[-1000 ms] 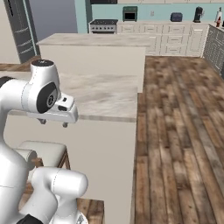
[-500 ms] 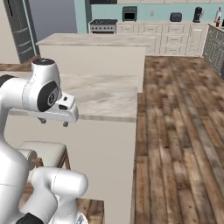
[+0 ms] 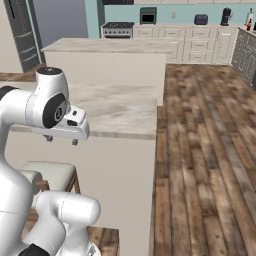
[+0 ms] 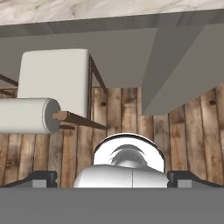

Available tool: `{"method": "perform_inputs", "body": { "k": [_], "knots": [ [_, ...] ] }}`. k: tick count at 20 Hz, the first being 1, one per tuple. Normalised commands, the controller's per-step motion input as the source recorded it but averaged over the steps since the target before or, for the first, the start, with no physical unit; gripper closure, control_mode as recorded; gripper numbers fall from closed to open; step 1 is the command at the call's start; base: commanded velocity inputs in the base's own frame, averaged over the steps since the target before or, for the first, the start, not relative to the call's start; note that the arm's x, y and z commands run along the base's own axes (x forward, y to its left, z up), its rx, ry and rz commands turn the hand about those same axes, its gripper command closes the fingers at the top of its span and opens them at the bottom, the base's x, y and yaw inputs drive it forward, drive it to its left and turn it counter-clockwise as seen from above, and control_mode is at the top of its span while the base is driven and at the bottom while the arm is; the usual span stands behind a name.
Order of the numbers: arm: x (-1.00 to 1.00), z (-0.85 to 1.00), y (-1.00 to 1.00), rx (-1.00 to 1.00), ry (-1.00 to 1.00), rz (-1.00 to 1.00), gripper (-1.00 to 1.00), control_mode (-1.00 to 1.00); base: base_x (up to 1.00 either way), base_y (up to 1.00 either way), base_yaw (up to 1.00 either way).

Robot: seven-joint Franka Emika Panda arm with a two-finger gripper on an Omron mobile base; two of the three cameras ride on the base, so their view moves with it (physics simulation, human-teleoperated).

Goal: Place the large bottle from the dining counter next to the other large bottle outside the sink, and place the small bottle from the dining counter next to the other small bottle inside the sink.

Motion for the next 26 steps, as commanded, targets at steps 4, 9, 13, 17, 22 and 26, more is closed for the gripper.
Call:
{"method": "perform_inputs", "body": {
  "k": [4,9,13,17,22,26],
  "knots": [
    [-0.04,0.04,0.04,0.0,-0.03,-0.01,-1.0,-1.0,-0.02,0.0,0.0],
    [-0.04,0.29,0.2,-0.05,0.01,-0.09,-1.0,-1.0,0.0,0.0,0.0],
    [-0.01,0.67,0.23,-0.17,0.0,-0.04,-1.0,-1.0,0.0,0.0,0.0],
    [0.0,0.62,0.04,-0.04,0.0,0.0,-1.0,-1.0,0.0,0.0,0.0],
    [0.28,0.21,0.1,0.02,0.0,-0.01,-1.0,-1.0,0.0,0.0,0.0],
    [0.27,0.32,0.01,0.15,-0.09,0.0,-1.0,-1.0,0.0,0.0,0.0]
  ]
}}
